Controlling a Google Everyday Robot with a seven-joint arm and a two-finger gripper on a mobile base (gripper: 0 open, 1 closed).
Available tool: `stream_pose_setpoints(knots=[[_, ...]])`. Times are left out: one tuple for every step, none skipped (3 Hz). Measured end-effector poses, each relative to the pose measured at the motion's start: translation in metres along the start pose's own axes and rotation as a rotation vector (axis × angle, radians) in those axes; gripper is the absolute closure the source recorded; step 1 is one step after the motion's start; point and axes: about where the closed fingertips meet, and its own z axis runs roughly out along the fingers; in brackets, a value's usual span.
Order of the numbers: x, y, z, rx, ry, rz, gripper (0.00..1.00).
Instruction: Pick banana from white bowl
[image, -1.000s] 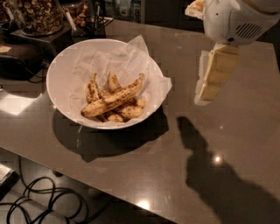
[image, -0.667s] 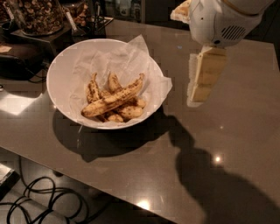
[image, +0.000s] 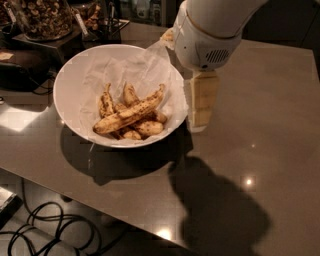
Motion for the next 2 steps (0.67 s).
stream_pose_setpoints(knots=[[-0.001, -0.001, 0.000, 0.001, -0.001, -0.002, 0.00], [-0.016, -0.014, 0.004, 0.016, -0.037, -0.045, 0.00]])
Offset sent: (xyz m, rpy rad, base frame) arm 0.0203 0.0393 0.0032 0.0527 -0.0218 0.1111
